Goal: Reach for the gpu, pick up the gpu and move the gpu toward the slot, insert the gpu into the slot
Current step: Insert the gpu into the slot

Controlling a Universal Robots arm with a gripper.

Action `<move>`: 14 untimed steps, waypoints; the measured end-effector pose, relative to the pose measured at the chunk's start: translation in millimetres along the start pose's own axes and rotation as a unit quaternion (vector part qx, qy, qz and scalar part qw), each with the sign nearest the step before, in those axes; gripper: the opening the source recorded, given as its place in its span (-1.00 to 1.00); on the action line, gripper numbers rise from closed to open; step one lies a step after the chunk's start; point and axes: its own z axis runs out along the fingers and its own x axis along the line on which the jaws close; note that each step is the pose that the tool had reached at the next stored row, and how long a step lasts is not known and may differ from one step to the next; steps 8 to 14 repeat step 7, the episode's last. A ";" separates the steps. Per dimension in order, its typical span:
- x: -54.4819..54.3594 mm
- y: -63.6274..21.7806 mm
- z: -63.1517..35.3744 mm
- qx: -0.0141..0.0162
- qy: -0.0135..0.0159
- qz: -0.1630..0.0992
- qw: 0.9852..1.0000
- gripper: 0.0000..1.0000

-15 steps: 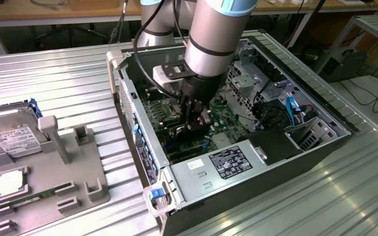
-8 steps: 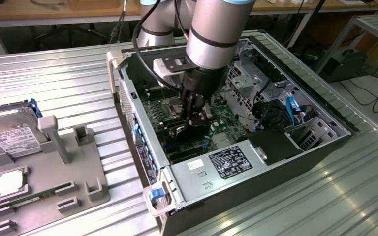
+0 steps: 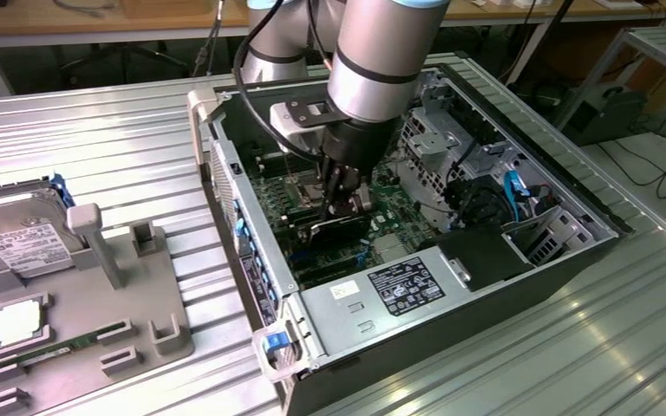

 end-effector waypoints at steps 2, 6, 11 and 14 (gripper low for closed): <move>0.0 0.0 0.0 0.000 0.000 0.000 1.000 -0.79; 0.0 0.0 0.0 0.000 0.000 0.000 1.000 -0.79; 0.0 0.0 0.0 0.000 0.000 0.000 1.000 -0.79; 0.0 0.0 0.0 0.000 0.000 0.000 1.000 -0.79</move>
